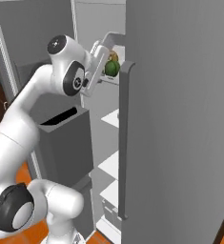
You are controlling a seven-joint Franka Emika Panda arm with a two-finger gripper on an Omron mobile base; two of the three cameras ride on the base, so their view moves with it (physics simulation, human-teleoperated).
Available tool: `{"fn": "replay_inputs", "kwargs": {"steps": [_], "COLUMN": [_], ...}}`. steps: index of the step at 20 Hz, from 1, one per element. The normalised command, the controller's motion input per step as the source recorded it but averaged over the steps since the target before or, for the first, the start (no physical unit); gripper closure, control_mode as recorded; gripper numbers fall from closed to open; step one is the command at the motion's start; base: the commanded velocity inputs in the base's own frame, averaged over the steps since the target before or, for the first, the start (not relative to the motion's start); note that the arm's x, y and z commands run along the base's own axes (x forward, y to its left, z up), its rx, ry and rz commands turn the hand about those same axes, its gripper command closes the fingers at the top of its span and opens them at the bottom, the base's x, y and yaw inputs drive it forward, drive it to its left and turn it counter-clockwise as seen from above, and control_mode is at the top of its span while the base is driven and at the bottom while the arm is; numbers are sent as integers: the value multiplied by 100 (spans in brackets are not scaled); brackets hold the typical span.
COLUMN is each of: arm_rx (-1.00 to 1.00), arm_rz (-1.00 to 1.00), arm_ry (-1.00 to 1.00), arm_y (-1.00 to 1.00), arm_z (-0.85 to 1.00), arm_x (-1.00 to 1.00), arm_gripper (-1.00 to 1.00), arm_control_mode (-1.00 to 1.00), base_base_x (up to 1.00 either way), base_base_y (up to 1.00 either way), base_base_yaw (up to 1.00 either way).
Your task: Take the meat container that has the fish and place it on the second highest rack of the freezer. Then take the vegetable container that has the onion and avocado and place it on the highest rack of the freezer.
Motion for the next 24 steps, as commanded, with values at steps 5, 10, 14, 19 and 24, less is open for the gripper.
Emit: {"fn": "replay_inputs", "kwargs": {"steps": [5, 10, 14, 19, 24], "arm_rx": [0, 0, 0, 0, 0], "arm_rz": [-4, 0, 0, 0, 0], "arm_ry": [2, 1, 0, 0, 0], "arm_y": [-12, -13, -19, -15, -11], "arm_z": [18, 1, -3, -17, -19], "arm_x": [57, 47, 39, 35, 39], "arm_gripper": [100, 100, 100, 100, 100], "arm_control_mode": [-100, -100, -100, -100, -100], "base_base_x": [0, 0, 0, 0, 0], "base_base_y": [0, 0, 0, 0, 0], "base_base_yaw": [0, 0, 0, 0, 0]}}
